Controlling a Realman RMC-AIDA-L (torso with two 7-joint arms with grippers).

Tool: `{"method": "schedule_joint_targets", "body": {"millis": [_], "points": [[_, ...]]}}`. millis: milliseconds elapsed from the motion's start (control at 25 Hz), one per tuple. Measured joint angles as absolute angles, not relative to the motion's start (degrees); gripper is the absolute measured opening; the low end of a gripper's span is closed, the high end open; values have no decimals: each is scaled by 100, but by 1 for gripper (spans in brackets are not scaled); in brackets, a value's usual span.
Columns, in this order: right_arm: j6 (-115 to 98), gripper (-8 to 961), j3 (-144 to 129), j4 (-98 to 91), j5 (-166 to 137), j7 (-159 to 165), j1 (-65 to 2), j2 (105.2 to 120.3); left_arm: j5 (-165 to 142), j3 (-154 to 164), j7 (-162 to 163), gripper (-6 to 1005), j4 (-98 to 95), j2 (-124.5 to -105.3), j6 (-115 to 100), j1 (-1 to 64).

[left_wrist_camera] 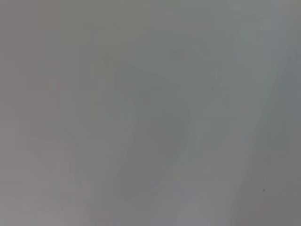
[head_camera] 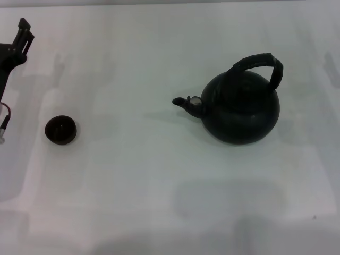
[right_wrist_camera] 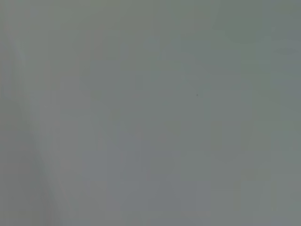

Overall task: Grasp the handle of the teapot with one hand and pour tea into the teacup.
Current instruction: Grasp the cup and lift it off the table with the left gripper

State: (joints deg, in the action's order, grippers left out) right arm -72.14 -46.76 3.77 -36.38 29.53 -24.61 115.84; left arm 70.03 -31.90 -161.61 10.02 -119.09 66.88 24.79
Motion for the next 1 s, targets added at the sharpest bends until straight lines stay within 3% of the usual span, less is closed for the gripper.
{"method": "schedule_joint_targets", "body": {"millis": [1000], "points": [[-7200,800,-4676,410,-3638,2953,-2460,11584,6865,-3150,-16172,816,858,-11890,6754,2418]]}}
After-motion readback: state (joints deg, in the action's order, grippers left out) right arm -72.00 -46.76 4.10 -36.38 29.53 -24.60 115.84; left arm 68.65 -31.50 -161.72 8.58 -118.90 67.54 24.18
